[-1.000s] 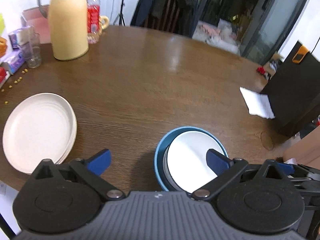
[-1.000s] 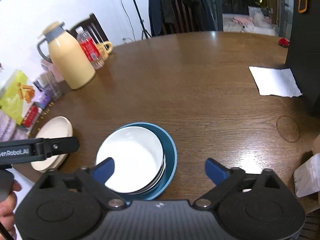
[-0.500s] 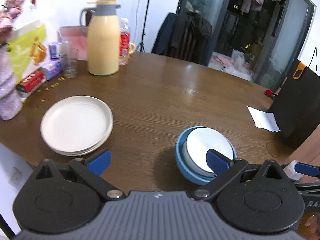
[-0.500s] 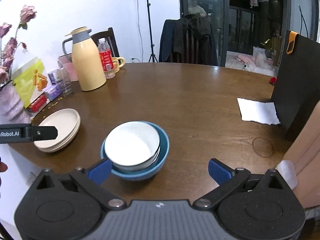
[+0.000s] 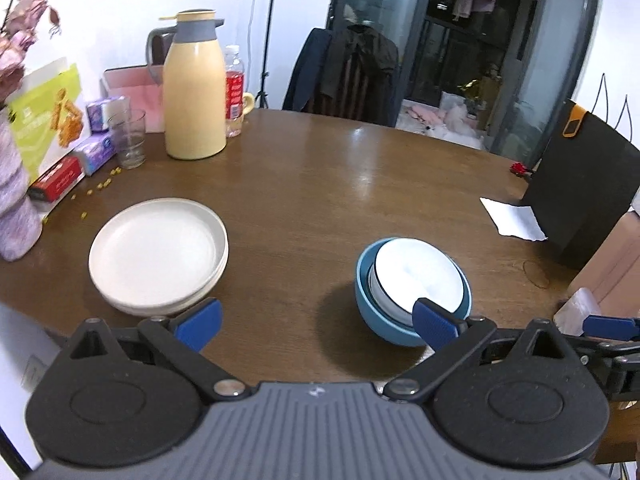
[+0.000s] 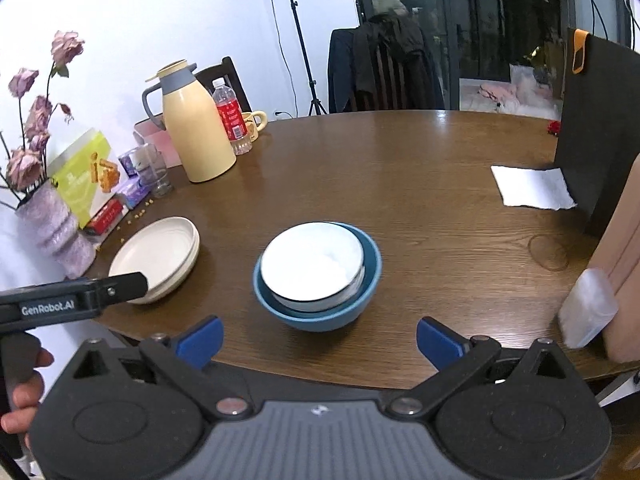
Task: Organize plates and bowls
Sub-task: 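Move both grippers to the rim of the nested blue bowl stack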
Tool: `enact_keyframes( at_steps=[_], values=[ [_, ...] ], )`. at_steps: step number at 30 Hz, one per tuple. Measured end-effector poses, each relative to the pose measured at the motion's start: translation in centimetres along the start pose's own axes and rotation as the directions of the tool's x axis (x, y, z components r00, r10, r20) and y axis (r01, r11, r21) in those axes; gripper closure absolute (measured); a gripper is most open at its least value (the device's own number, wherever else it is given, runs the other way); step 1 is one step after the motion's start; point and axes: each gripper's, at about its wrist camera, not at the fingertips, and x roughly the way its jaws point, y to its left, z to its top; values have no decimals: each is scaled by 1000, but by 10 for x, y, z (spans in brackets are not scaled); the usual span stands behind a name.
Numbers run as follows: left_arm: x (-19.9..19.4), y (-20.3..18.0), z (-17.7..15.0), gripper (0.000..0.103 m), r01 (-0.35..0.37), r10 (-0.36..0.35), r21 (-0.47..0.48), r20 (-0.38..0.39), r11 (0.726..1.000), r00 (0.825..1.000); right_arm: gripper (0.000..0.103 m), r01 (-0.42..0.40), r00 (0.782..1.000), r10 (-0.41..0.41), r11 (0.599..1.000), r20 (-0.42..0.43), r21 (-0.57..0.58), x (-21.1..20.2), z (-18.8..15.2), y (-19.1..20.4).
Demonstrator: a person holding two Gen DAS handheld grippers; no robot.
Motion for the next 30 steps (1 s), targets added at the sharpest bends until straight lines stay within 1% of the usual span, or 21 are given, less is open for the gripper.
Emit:
enact_keyframes(
  at_steps=[2,6,10,13,16,19,23,27,30],
  values=[
    [4,5,7,0,24,-24,15,1,1000,1000,0,26,1000,-26,1000,3,11,5,6,7],
    [18,14,18,0,68,-67,48,-8,997,998,0,48,999,-49,997,15,56,17,16,17],
    [34,27,26,0,102,-101,76,-22,992,995,0,67,998,-68,992,6,107,35,23,26],
    [49,36,32,0,131,-127,74,-58,989,990,0,98,995,-95,987,-30,126,49,24,35],
    [62,42,35,0,164,-157,66,-92,984,983,0,92,995,-85,983,-51,158,56,24,38],
    [76,43,37,0,191,-184,55,-123,980,975,0,113,992,-102,979,-70,171,61,27,37],
    [96,40,40,0,205,-194,46,-172,978,966,0,152,985,-134,971,-111,185,72,30,31],
    [120,36,43,0,173,-160,39,-233,984,959,1,184,977,-156,961,-145,205,85,36,16],
    [139,33,47,0,151,-140,17,-281,988,949,3,211,968,-174,954,-179,214,98,44,-3]
  ],
)
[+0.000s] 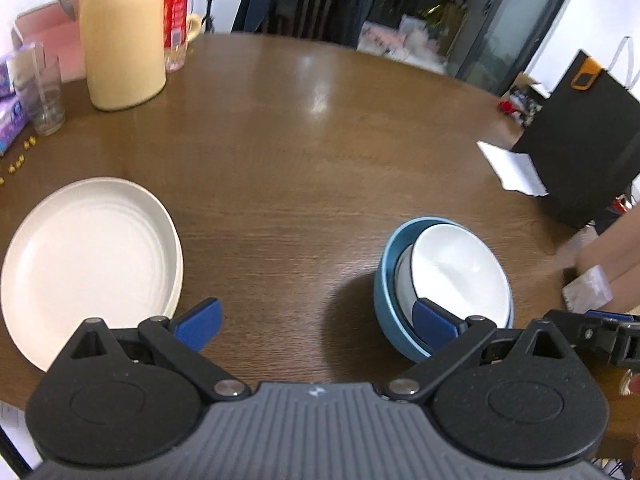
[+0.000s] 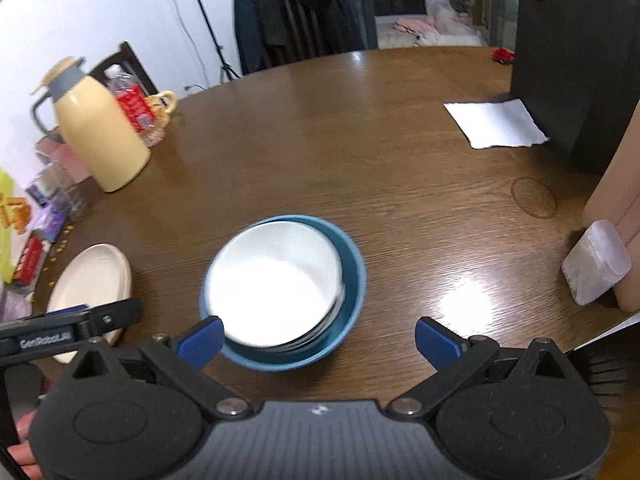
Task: Organize plates and bowls
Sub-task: 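Move both grippers to the rim of the nested blue bowl stack, then close the left gripper on the blue bowl rim while the right gripper closes too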
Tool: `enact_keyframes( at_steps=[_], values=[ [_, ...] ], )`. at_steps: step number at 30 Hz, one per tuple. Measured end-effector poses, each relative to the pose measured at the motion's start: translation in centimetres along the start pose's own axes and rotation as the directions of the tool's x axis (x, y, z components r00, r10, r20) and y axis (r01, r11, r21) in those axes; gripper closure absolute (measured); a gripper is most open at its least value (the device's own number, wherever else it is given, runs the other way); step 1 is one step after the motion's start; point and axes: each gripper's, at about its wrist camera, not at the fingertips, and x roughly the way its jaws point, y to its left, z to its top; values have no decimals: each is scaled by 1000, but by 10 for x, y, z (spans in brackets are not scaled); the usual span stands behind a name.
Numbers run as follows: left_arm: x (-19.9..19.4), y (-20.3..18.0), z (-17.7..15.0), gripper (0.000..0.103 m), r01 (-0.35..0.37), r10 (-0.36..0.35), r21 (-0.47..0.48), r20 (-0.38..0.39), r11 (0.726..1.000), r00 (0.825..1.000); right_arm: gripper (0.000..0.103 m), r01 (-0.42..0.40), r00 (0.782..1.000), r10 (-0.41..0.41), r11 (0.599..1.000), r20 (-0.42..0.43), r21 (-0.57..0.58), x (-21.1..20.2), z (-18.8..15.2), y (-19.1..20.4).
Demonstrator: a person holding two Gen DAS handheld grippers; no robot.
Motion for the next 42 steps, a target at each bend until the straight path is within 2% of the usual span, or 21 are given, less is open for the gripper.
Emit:
enact_keyframes(
  at_steps=[5,8,13,15,19,23,32,34,37,42],
  values=[
    [29,-2,14,0,-24,21,-43,-72,999,997,8,32,998,-32,999,-52,7,26,24,-22],
    [44,-3,19,0,-40,33,-63,-115,997,993,16,41,995,-41,999,-86,4,42,35,-34],
    [62,-9,24,5,-70,56,-75,-172,995,984,24,28,990,-29,1000,-139,-10,66,49,-49],
    [68,-9,25,10,-74,56,-84,-198,994,979,24,25,988,-26,1000,-155,-10,74,54,-53],
    [74,-11,25,20,-68,45,-92,-227,993,973,36,9,983,-12,1000,-183,-21,87,58,-58],
    [79,-17,26,35,-56,30,-99,-248,994,968,41,-20,979,12,999,-205,-36,95,59,-58],
    [83,-27,28,72,-2,-29,-120,-255,993,966,68,-93,965,71,993,-253,-76,108,60,-48],
    [84,-28,29,75,5,-36,-123,-256,992,966,77,-114,961,92,991,-261,-74,111,61,-46],
    [85,-28,30,78,7,-41,-131,-258,991,965,84,-137,956,112,988,-273,-76,116,62,-44],
    [85,-31,30,90,20,-54,-136,-255,990,965,92,-170,948,143,983,-283,-71,121,66,-42]
  ],
)
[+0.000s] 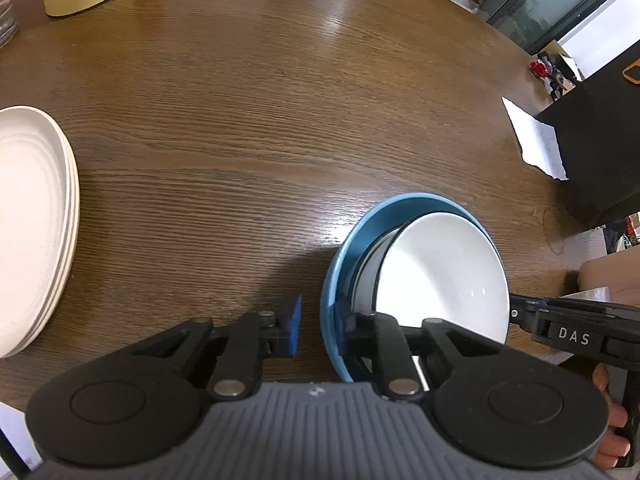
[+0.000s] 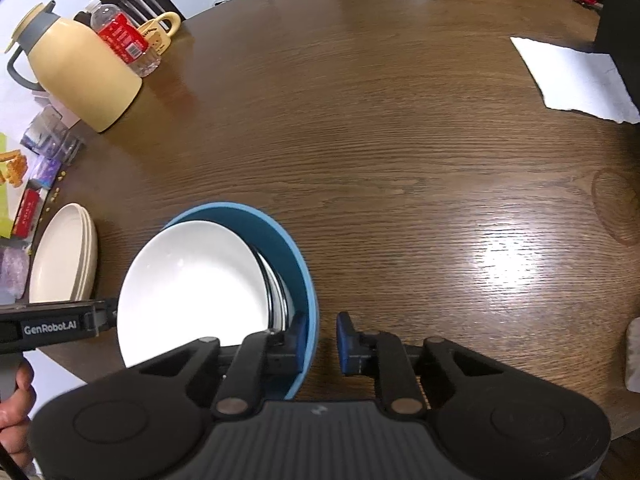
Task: Organize plates and bowls
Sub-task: 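Close the left gripper on the blue bowl rim while the right gripper closes too, then lift the bowl stack with both grippers and carry it toward the cream plates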
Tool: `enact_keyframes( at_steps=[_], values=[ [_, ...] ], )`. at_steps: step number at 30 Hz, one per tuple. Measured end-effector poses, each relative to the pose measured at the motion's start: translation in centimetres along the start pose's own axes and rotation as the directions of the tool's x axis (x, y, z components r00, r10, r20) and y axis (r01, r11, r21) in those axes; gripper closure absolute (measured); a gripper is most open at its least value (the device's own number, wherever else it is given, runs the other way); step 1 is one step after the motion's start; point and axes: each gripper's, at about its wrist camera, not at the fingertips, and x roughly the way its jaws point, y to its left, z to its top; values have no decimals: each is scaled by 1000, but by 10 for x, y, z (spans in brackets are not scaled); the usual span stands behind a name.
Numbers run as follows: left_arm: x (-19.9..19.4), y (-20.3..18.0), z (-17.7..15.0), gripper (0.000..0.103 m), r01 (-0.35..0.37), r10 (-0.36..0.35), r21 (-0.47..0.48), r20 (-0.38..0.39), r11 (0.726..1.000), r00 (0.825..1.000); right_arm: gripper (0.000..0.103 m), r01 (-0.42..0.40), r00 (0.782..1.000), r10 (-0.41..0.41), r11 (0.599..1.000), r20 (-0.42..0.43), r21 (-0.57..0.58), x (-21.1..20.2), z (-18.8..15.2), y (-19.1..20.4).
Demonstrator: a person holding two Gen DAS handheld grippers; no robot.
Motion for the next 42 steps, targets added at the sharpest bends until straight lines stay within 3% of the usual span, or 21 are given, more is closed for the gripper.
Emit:
enact_keyframes(
  at_steps=[3,21,29,42],
  values=[
    [0,-4,0,96,3,-3,8,2,1000,1000,96,-16,1000,15,1000,-3,-16,0,0,2],
    [4,-14,-2,98,-51,51,-34,9,998,999,96,-54,998,52,995,-27,-81,3,11,-2],
    [7,-16,3,97,-34,34,39,-7,999,999,96,-22,1000,23,999,8,-39,1,3,2],
    [7,-17,6,98,-24,25,63,-17,998,1000,96,-16,999,16,1000,32,-2,-3,-1,0]
  ],
)
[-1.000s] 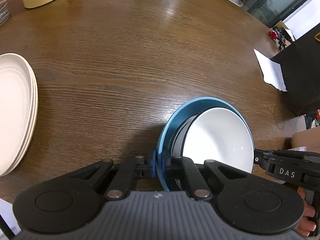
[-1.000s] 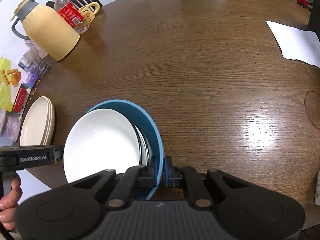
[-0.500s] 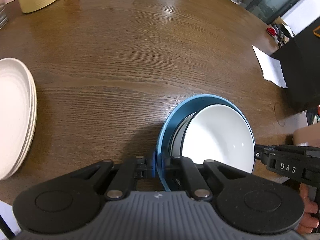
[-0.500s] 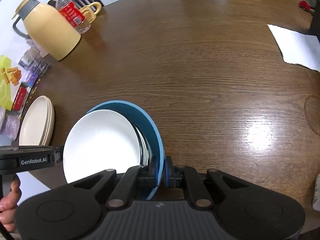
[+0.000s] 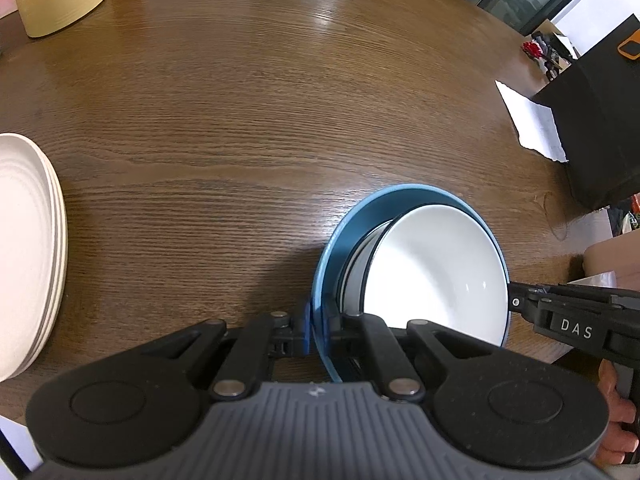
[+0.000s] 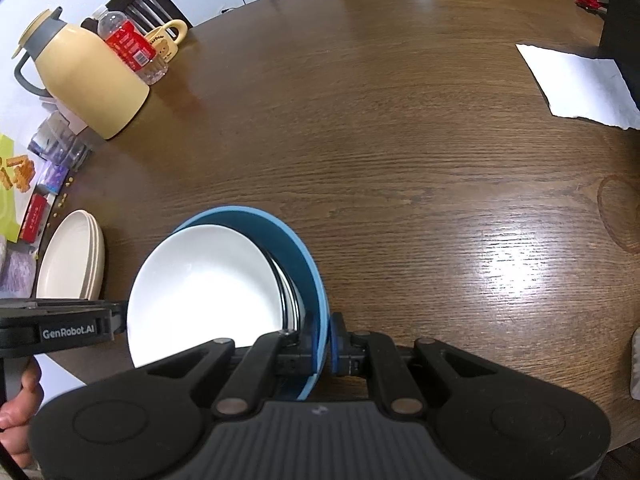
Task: Organize plates and bowls
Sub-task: 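Lift the bowl stack with both grippers and carry it toward the cream plates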
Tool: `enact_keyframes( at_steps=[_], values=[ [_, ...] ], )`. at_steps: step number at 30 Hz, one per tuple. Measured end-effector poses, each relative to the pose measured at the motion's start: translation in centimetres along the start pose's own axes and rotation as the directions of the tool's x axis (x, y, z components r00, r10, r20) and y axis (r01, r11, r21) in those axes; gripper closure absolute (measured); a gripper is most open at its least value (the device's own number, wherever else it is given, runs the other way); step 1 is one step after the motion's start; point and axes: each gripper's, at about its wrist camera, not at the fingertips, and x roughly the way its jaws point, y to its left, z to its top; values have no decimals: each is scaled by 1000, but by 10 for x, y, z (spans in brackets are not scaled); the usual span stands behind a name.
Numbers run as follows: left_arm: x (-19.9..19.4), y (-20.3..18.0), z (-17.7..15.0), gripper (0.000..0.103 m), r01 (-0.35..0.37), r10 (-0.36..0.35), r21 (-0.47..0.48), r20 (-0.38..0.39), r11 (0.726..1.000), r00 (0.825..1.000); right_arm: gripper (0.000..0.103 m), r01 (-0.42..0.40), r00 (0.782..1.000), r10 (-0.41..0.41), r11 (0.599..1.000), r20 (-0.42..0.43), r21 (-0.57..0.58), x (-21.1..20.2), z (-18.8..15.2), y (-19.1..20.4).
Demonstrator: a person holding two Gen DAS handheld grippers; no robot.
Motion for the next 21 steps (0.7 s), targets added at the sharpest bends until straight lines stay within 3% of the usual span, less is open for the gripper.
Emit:
enact_keyframes(
  at_steps=[21],
  values=[
    [-9,7,-3,98,-11,12,-26,23,1000,1000,95,-2,1000,2,1000,4,-27,-5,1,6]
  ],
)
